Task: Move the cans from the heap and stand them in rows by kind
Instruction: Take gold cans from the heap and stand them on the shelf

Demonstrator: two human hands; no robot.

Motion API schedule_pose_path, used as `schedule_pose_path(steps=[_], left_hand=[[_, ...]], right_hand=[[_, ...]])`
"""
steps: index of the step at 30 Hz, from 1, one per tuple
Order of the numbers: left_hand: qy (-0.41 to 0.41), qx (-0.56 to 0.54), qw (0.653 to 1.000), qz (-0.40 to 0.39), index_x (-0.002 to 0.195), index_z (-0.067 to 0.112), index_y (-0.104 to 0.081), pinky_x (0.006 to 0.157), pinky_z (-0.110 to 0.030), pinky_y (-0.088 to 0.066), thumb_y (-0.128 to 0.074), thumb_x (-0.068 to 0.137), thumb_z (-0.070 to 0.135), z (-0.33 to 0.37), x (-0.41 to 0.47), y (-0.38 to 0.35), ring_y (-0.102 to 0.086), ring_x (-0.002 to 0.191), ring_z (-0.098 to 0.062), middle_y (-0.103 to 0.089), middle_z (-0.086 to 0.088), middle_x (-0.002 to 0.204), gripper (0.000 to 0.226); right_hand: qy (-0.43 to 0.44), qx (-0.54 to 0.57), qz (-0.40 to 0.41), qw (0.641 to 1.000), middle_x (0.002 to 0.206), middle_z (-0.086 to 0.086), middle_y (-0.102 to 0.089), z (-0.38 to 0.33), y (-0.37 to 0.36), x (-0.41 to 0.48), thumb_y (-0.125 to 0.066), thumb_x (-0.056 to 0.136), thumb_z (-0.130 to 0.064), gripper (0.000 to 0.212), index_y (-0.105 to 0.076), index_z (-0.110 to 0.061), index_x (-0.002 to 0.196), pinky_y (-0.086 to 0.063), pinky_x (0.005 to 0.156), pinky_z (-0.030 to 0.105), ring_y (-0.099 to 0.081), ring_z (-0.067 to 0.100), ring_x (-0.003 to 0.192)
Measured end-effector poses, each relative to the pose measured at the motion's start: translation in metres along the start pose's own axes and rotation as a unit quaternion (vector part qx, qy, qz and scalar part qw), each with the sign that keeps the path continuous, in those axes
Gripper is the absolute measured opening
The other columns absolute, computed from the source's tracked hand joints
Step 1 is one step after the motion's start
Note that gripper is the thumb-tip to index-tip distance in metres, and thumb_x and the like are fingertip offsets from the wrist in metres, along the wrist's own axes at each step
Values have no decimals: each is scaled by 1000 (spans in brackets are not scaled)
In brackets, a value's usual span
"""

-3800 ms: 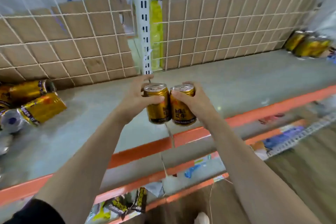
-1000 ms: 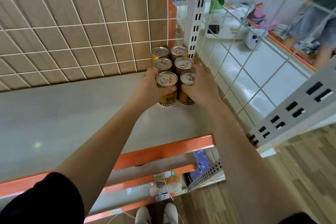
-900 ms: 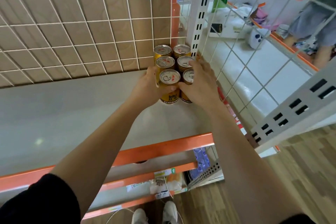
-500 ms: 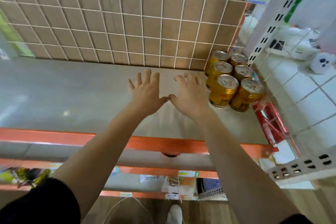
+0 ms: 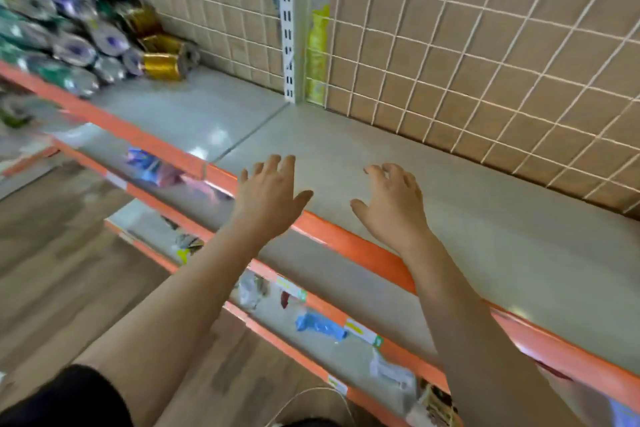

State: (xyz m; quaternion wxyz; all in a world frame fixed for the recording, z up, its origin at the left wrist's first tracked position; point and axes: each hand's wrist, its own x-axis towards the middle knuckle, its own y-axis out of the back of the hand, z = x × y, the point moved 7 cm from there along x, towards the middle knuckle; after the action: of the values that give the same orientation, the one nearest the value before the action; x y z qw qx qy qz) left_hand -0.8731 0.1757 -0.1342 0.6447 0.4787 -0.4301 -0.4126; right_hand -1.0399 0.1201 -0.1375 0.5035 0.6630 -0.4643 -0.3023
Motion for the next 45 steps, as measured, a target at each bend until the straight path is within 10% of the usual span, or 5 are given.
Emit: schedule_pose_path(steps=[27, 45], left_hand=[[227, -4, 974, 24, 128, 10, -41, 86, -43, -42, -55, 89, 41, -404, 172, 55, -48, 115, -37, -45, -11, 127, 52], [-57, -64, 995, -51, 138, 14, -38, 98, -44, -41, -56, 87, 30, -414, 381, 20, -40, 125, -30, -44, -9, 134, 56]], right_hand=[[189, 52, -71, 978, 136, 13, -40, -374, -137, 295, -56, 88, -37, 54, -40, -15, 136, -34, 98, 41, -34, 35, 126], [-50, 140, 10, 989, 125, 13, -53, -377, -154, 441, -62, 85, -29, 48, -49, -15, 129, -41, 93, 39, -49, 33, 117]])
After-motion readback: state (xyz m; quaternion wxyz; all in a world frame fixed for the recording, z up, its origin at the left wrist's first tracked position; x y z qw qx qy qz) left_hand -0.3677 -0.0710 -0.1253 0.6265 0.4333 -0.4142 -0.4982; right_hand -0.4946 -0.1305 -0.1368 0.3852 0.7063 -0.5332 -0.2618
